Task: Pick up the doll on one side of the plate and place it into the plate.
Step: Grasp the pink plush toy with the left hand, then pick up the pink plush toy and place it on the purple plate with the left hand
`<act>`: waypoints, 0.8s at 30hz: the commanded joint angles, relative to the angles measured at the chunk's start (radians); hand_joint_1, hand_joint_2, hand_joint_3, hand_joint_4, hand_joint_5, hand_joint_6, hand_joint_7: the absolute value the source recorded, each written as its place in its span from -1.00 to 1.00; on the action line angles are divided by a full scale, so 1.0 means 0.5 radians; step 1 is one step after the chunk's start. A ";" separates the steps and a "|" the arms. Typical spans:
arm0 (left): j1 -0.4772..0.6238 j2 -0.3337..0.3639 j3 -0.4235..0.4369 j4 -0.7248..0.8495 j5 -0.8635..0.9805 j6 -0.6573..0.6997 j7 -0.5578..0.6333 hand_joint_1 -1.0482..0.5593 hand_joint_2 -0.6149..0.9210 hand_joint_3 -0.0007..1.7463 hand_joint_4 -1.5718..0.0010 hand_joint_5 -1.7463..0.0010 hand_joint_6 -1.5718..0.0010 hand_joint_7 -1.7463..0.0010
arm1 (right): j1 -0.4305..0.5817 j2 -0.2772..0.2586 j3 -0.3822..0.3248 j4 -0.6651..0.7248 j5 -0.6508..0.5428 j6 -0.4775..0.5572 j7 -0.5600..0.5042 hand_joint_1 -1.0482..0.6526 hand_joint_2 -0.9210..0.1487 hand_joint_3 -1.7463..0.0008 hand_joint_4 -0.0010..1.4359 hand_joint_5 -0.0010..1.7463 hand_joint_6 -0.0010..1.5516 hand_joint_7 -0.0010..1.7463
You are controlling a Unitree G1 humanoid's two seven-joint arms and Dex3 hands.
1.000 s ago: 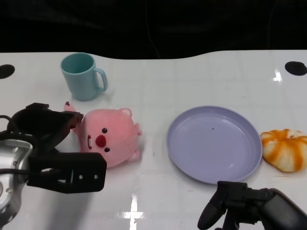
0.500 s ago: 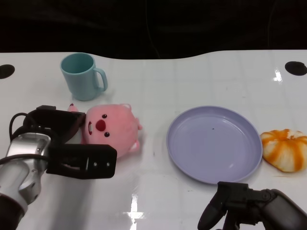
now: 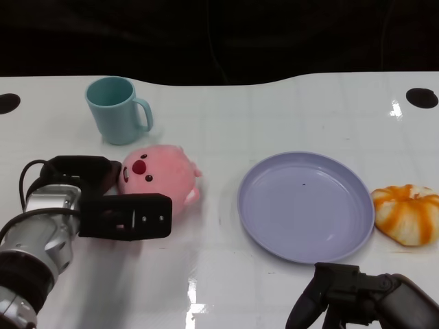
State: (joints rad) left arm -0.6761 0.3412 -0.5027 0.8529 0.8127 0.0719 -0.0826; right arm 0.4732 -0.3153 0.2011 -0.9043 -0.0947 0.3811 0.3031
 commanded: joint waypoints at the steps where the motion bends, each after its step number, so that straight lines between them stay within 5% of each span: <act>1: 0.166 0.001 -0.013 0.062 -0.061 -0.129 0.118 -0.07 0.99 -0.95 -0.04 -0.46 -0.40 0.54 | -0.001 -0.012 -0.007 -0.006 0.010 0.013 -0.001 0.10 -0.31 -0.23 -0.07 0.79 -0.19 0.39; 3: 0.213 0.019 0.014 0.046 -0.100 -0.190 0.232 -0.02 1.00 -0.90 0.02 -0.86 -0.13 -0.02 | 0.000 -0.013 -0.010 -0.002 0.010 0.014 -0.001 0.09 -0.31 -0.23 -0.08 0.78 -0.19 0.38; 4: 0.235 0.029 0.030 0.034 -0.121 -0.221 0.287 0.00 1.00 -0.76 0.06 -0.94 -0.04 0.02 | 0.001 -0.011 -0.015 -0.004 0.017 0.017 0.000 0.10 -0.31 -0.22 -0.07 0.79 -0.19 0.38; 5: 0.258 0.038 0.049 0.024 -0.139 -0.256 0.353 0.01 1.00 -0.71 0.05 -0.97 0.01 -0.11 | 0.000 -0.008 -0.019 -0.009 0.022 0.024 -0.001 0.10 -0.31 -0.22 -0.07 0.79 -0.19 0.38; 6: 0.278 0.048 0.068 0.014 -0.155 -0.291 0.417 0.04 1.00 -0.66 0.00 -0.99 0.16 -0.56 | -0.001 -0.004 -0.022 -0.009 0.028 0.029 -0.002 0.11 -0.32 -0.22 -0.07 0.79 -0.19 0.38; 7: 0.296 0.057 0.090 0.005 -0.178 -0.320 0.472 0.04 1.00 -0.63 -0.03 -0.99 0.21 -0.78 | -0.002 0.001 -0.024 -0.004 0.034 0.028 -0.004 0.11 -0.32 -0.21 -0.07 0.79 -0.19 0.38; 9: 0.324 0.064 0.139 -0.007 -0.226 -0.378 0.567 0.04 0.93 -0.46 -0.10 -1.00 0.18 -0.95 | -0.009 0.000 -0.021 0.005 0.031 0.023 -0.007 0.11 -0.33 -0.21 -0.08 0.79 -0.20 0.38; 11: 0.352 0.062 0.204 -0.017 -0.295 -0.452 0.659 0.05 0.71 -0.07 -0.17 -1.00 0.12 -0.99 | -0.017 -0.008 -0.014 0.014 0.015 0.013 -0.008 0.11 -0.32 -0.21 -0.07 0.79 -0.19 0.38; 15: 0.372 0.040 0.310 -0.052 -0.434 -0.542 0.696 0.09 0.51 0.30 -0.21 -1.00 0.05 -1.00 | -0.039 -0.007 -0.010 0.037 0.005 0.023 -0.010 0.10 -0.32 -0.20 -0.07 0.78 -0.19 0.37; 24: 0.412 0.000 0.469 -0.433 -0.655 -0.491 0.485 0.13 0.37 0.52 -0.24 -1.00 0.03 -1.00 | -0.064 -0.001 0.003 0.078 0.002 0.014 -0.013 0.13 -0.33 -0.19 -0.08 0.78 -0.19 0.37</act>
State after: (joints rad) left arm -0.4838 0.3290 -0.2807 0.6566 0.4972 -0.1710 0.1773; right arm 0.4406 -0.3130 0.2012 -0.8720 -0.0931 0.3871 0.3021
